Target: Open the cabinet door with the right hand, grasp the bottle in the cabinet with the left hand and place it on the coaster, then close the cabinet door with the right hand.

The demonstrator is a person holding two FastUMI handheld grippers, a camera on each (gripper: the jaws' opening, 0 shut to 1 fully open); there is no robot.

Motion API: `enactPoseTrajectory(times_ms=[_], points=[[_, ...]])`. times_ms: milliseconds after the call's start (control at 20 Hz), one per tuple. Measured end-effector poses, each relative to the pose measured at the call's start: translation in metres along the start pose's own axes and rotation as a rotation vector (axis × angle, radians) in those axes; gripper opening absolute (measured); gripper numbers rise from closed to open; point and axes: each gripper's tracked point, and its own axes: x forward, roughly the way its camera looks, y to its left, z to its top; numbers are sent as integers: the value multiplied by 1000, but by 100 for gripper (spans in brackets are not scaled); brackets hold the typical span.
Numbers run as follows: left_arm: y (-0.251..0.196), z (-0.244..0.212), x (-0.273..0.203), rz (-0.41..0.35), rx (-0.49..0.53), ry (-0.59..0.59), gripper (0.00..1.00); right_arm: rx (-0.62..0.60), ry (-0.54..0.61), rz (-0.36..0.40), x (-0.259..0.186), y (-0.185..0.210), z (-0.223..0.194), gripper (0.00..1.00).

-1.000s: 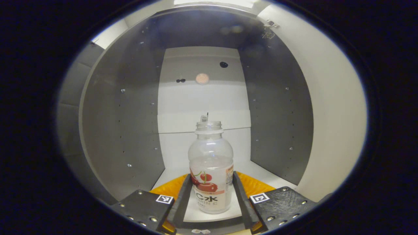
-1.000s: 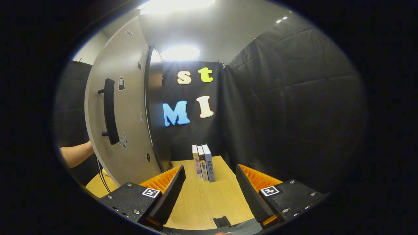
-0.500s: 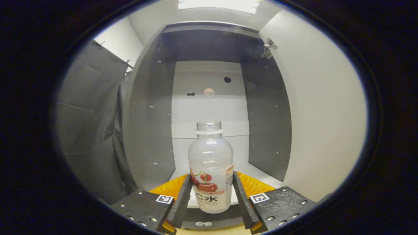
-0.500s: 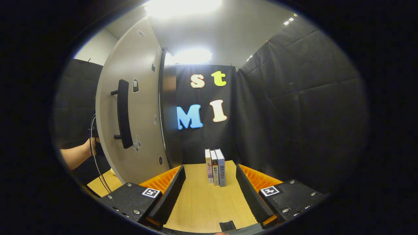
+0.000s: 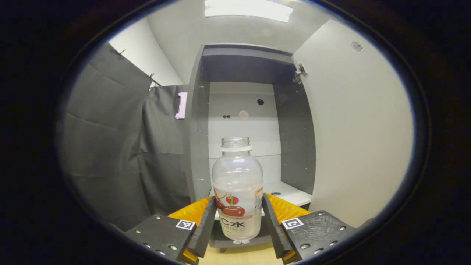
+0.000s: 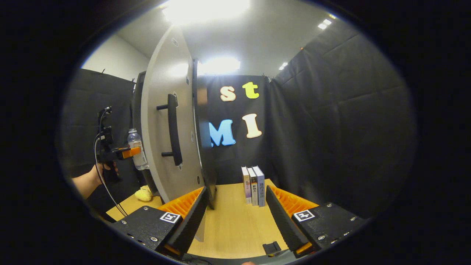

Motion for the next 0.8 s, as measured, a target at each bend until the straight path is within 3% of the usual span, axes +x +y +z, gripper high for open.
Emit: enactPoseTrajectory(times_ms=[300,800], points=[[13,-4,-56,-1,-22,-10,70,-2,-21,-2,-20,7,5,95],[9,-41,-124,-70,-33,-4,70,0,-17,-9,-24,10,3,95]])
